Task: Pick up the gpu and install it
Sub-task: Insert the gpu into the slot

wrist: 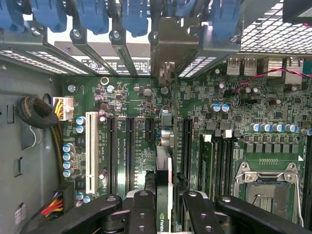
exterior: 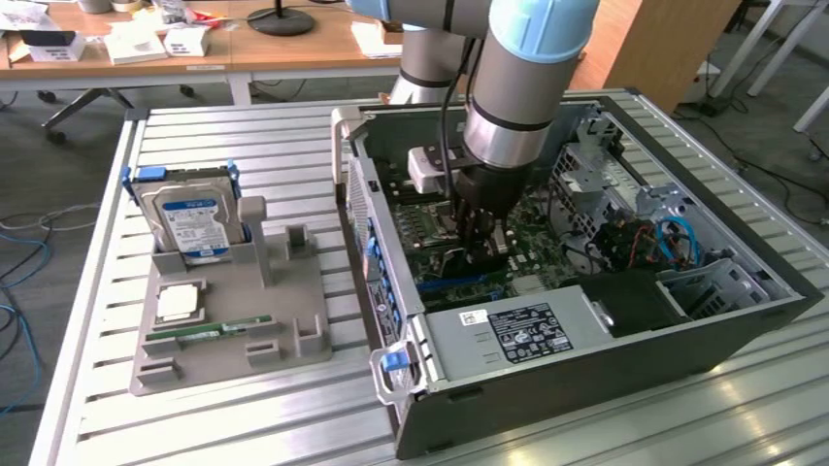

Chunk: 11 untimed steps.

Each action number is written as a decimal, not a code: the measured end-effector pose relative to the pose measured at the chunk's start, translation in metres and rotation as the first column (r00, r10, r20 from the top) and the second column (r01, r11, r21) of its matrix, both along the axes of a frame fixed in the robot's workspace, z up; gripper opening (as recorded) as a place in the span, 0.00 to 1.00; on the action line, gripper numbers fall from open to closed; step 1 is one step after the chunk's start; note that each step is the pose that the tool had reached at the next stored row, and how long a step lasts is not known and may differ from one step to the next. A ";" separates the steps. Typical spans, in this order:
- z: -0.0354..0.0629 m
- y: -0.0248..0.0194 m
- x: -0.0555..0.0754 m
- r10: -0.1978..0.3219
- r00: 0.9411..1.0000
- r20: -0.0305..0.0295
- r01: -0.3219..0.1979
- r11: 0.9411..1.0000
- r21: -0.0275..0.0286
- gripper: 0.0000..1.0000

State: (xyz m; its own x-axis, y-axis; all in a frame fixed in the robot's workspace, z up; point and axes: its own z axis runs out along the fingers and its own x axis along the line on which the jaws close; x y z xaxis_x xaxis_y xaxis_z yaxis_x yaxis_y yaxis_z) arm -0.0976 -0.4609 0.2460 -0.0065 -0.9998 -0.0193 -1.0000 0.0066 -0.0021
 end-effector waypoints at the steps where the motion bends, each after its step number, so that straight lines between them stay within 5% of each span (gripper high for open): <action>1: 0.0000 0.0000 0.000 0.000 1.000 0.000 0.000 1.000 0.000 0.26; 11: -0.0003 0.0000 -0.001 0.000 1.000 0.000 0.000 1.000 0.000 0.26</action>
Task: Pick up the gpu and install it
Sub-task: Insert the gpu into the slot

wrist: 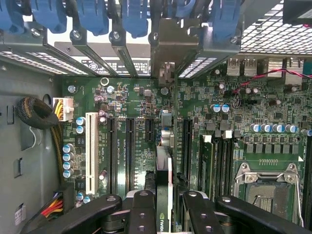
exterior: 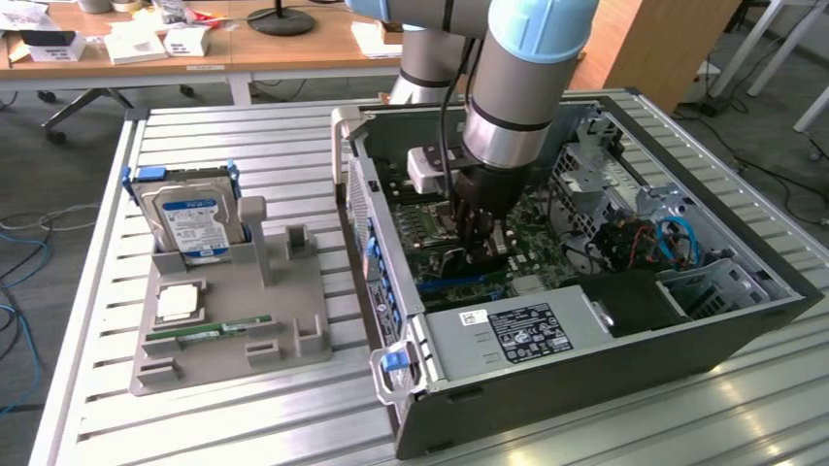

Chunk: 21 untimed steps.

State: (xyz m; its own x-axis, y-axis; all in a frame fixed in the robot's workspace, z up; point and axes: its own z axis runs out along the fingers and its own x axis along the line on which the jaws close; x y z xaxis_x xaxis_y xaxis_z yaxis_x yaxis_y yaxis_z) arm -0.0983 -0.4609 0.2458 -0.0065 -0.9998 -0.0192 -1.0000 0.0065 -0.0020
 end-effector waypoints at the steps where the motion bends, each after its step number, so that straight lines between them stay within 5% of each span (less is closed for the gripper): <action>1: -0.0005 0.0000 0.000 0.000 1.000 0.000 0.000 1.000 0.000 0.26; 21: -0.0027 0.0000 0.000 0.000 1.000 0.000 0.000 1.000 0.000 0.26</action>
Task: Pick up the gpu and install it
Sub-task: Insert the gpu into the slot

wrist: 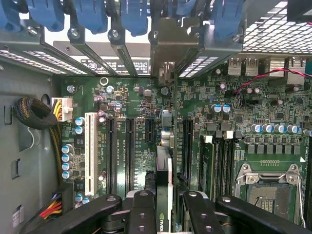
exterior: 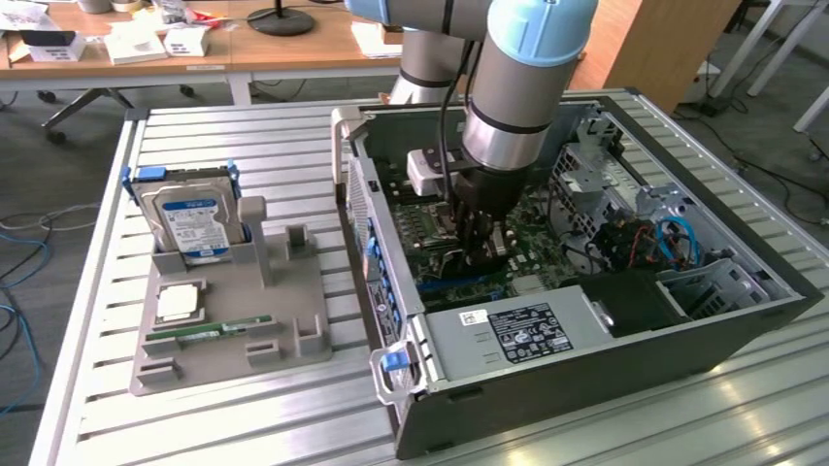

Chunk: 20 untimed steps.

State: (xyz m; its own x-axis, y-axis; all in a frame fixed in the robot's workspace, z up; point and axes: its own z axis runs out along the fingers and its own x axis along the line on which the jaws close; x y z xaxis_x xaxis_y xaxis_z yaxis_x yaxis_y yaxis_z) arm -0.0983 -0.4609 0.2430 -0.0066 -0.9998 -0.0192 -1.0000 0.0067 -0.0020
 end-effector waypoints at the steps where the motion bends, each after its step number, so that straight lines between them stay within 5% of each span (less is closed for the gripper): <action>1: 0.0000 0.0000 0.000 0.000 1.000 0.000 0.000 1.000 0.000 0.26; 13: 0.0010 0.0000 0.000 0.000 1.000 0.000 0.000 1.000 0.000 0.34; 20: 0.0201 0.0000 0.000 0.000 1.000 0.000 0.000 1.000 0.000 0.34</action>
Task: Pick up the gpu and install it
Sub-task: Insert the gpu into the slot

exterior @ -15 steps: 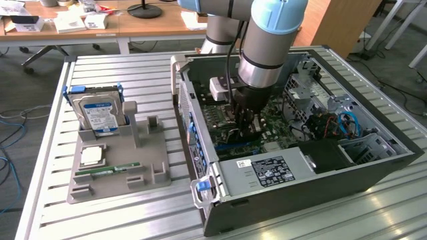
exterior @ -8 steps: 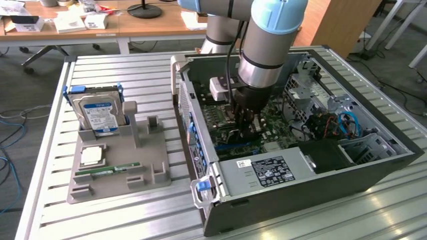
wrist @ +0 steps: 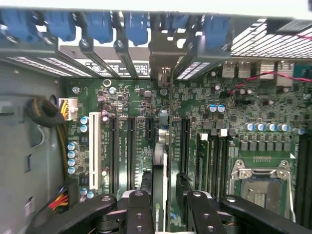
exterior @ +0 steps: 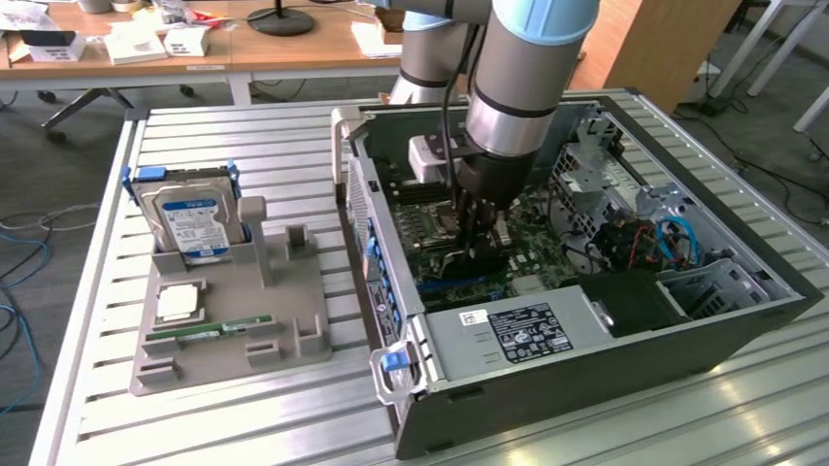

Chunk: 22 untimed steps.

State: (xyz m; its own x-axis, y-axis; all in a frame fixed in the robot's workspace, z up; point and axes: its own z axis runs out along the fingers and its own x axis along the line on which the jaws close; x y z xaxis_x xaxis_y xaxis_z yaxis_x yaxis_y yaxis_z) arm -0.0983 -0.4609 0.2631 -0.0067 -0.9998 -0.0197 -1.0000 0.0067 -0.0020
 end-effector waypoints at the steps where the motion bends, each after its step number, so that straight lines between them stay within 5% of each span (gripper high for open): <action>1: 0.0039 0.0000 0.000 0.000 1.000 0.000 0.000 1.000 0.000 0.34; 16: 0.0499 0.0000 0.000 0.000 1.000 0.000 0.000 1.000 0.000 0.34; 22: 0.0555 0.0000 0.000 0.000 1.000 0.000 0.000 1.000 0.000 0.34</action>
